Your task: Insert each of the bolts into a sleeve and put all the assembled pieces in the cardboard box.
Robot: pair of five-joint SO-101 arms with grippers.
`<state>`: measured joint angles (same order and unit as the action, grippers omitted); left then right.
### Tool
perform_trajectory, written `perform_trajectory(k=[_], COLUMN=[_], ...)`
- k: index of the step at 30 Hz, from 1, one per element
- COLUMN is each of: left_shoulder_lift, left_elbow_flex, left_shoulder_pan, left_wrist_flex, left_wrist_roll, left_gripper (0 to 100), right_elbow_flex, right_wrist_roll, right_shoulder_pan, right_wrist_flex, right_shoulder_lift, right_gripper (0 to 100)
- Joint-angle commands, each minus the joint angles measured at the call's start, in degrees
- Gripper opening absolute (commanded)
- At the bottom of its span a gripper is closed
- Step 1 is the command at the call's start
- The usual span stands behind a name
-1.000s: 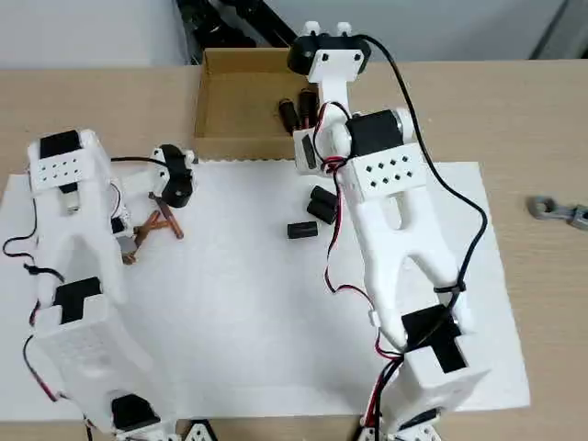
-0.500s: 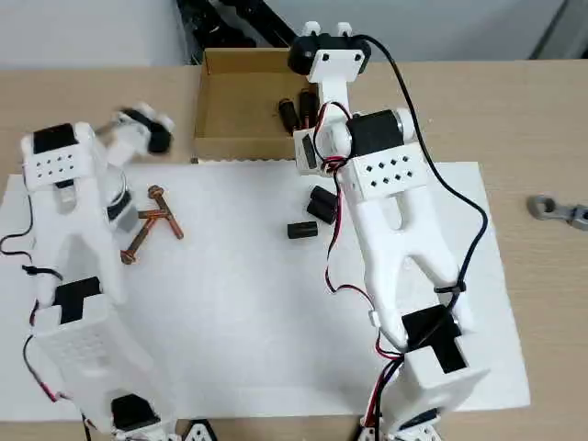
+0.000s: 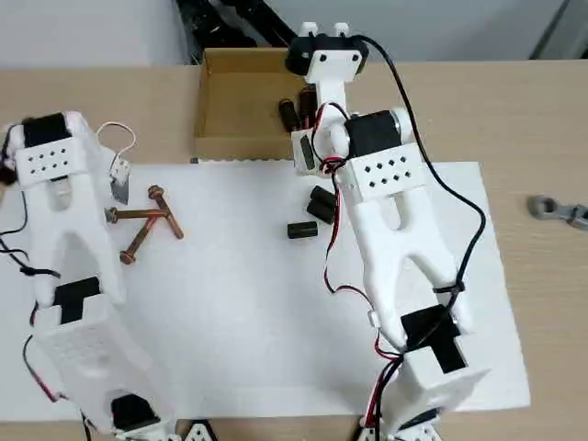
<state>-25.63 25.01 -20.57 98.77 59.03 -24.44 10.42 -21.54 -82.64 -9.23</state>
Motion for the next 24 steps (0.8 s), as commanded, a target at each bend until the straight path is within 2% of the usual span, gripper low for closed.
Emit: perform_trajectory(k=[1, 6, 13, 17, 24], left_shoulder_lift=[0.4, -4.7, -13.8, -14.0, -14.0], left_elbow_flex=[-0.3, -0.6, 0.3, 4.8, 21.0], left_shoulder_pan=[-0.3, -1.2, -3.9, -3.5, -3.4], left_wrist_flex=[1.1, -2.0, -9.5, -8.1, 1.7], left_wrist_roll=[2.4, 2.5, 6.2, 6.5, 6.5], left_gripper=[10, 10, 10, 10, 10], right_elbow_flex=[-2.3, -2.3, -2.3, -2.2, 2.9], right_wrist_roll=[0.7, 0.7, 0.7, 0.7, 0.8], right_shoulder_pan=[-0.4, -0.4, -0.4, -0.5, -0.5], right_wrist_flex=[-0.4, -0.4, -0.4, -0.4, 0.3], right_shoulder_lift=[3.1, 3.1, 3.1, 3.0, 3.1], right_gripper=[0.5, 0.5, 0.5, 0.5, 0.5])
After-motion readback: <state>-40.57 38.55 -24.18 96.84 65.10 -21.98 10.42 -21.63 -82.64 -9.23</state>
